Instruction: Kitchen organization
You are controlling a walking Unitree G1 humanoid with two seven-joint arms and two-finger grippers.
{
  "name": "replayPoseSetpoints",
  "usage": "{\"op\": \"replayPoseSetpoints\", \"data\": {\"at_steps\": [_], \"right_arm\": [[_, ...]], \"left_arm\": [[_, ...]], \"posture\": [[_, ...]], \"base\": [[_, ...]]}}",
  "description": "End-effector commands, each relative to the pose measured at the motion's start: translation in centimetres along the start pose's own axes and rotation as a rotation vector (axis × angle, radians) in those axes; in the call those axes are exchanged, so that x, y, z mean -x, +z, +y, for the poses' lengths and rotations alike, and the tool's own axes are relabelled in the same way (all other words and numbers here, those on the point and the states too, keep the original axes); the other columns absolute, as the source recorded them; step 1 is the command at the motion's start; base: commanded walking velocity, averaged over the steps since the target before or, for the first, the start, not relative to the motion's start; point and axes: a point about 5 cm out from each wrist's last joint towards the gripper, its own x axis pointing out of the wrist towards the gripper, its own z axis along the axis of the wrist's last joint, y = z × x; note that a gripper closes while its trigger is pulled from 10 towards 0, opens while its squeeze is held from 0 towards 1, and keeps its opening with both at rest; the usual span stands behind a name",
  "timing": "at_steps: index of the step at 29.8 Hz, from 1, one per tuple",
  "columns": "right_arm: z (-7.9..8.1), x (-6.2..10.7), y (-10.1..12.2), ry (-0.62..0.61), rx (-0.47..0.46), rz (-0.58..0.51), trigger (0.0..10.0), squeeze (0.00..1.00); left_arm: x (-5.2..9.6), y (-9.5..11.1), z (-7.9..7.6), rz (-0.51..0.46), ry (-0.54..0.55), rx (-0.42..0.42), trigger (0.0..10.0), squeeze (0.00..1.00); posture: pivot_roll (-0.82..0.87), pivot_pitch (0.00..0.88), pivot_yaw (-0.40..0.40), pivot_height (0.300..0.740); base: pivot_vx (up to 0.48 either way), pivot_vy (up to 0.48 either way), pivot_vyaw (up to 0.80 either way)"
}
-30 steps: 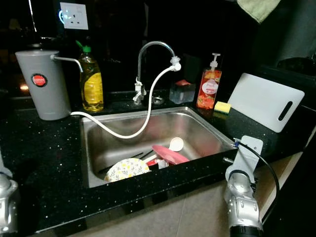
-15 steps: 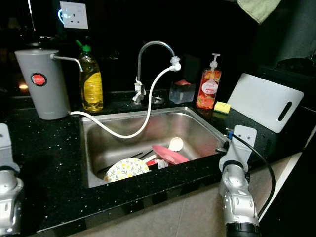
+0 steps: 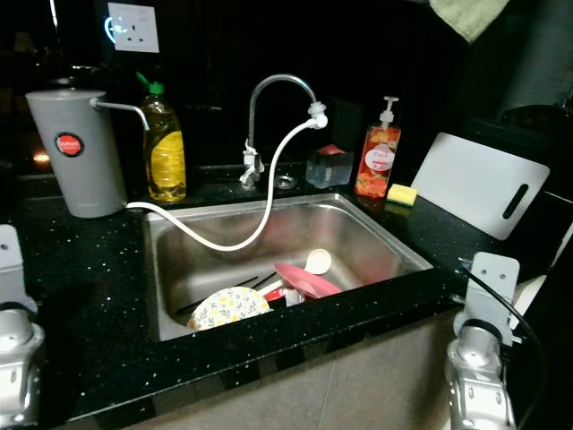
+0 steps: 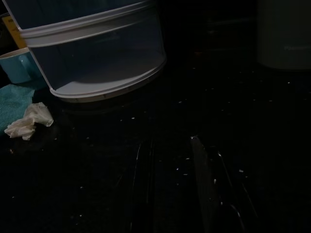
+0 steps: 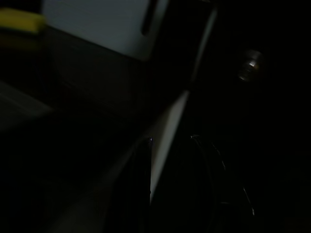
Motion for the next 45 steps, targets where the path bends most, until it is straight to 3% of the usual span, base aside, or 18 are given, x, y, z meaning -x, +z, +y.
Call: {"op": "replayPoseSetpoints", "data": {"at_steps": [1,6,13,17,19,23,26,30,33,39,40,42,45], "right_arm": [[-1.1,-0.1,-1.3,-0.020,0.039,0.030,10.0,0.00],[-2.4,0.7,-5.6,0.015,0.152,0.137,10.0,0.00],[-3.5,2.2,-9.0,-0.003,0.218,0.230,10.0,0.00],[-3.5,2.7,-9.9,0.012,0.230,0.257,10.0,0.00],[-2.8,4.4,-12.7,0.160,0.276,0.356,10.0,0.00],[-2.5,5.2,-13.9,0.234,0.296,0.403,10.0,0.00],[-1.7,7.7,-17.2,0.418,0.361,0.515,10.0,0.00],[-1.6,8.3,-18.0,0.453,0.374,0.560,10.0,0.00],[-1.2,11.3,-20.7,0.647,0.357,0.698,10.0,0.00],[-1.7,13.6,-22.5,0.725,0.346,0.809,10.0,0.00],[-1.8,15.1,-23.4,0.775,0.374,0.881,10.0,0.00],[-1.8,16.2,-24.0,0.841,0.444,0.913,10.0,0.00],[-1.7,16.9,-24.4,0.887,0.512,0.921,10.0,0.00]], "left_arm": [[0.0,-0.1,0.2,0.002,-0.001,-0.020,10.0,0.00],[0.0,0.0,0.0,0.002,-0.008,-0.021,10.0,0.00],[-0.1,0.0,0.0,0.004,-0.007,-0.018,10.0,0.00],[-0.1,0.0,0.0,0.004,-0.008,-0.018,10.0,0.00],[0.0,0.0,0.0,0.004,-0.008,-0.017,10.0,0.00],[0.0,0.0,0.0,0.004,-0.008,-0.017,10.0,0.00],[0.0,0.0,-0.1,0.002,-0.007,-0.012,10.0,0.00],[0.0,0.0,-0.1,0.002,-0.006,-0.010,10.0,0.00],[-0.1,-0.1,-0.3,0.003,-0.012,-0.006,10.0,0.00],[-0.1,-0.1,-0.5,-0.001,-0.035,-0.003,10.0,0.00],[-0.1,-0.1,-0.6,-0.001,-0.042,-0.001,10.0,0.00],[-0.1,-0.1,-0.7,-0.002,-0.052,-0.002,10.0,0.00],[0.0,-0.1,-0.8,0.002,-0.070,0.001,10.0,0.00]], "posture": [[-0.06,0.000,-0.081,0.740],[-0.06,0.000,-0.077,0.740],[-0.07,0.000,-0.075,0.740],[-0.06,0.000,-0.076,0.740],[-0.06,0.000,-0.081,0.740],[-0.06,0.000,-0.083,0.740],[-0.07,0.000,-0.088,0.740],[-0.07,0.000,-0.093,0.740],[-0.07,0.000,-0.104,0.740],[-0.06,0.000,-0.105,0.740],[-0.06,0.000,-0.105,0.740],[-0.05,0.000,-0.110,0.740],[-0.04,0.000,-0.114,0.740]], "base": [[0.000,0.000,0.00],[0.000,0.000,0.00],[0.000,0.000,0.00],[0.000,0.000,0.00],[0.000,0.000,0.00],[0.000,0.000,0.00],[0.000,0.000,0.00],[0.000,0.000,0.00],[0.000,0.000,0.00],[0.000,0.000,0.00],[0.000,0.000,0.00],[0.000,0.000,0.00],[0.000,0.000,0.00]]}}
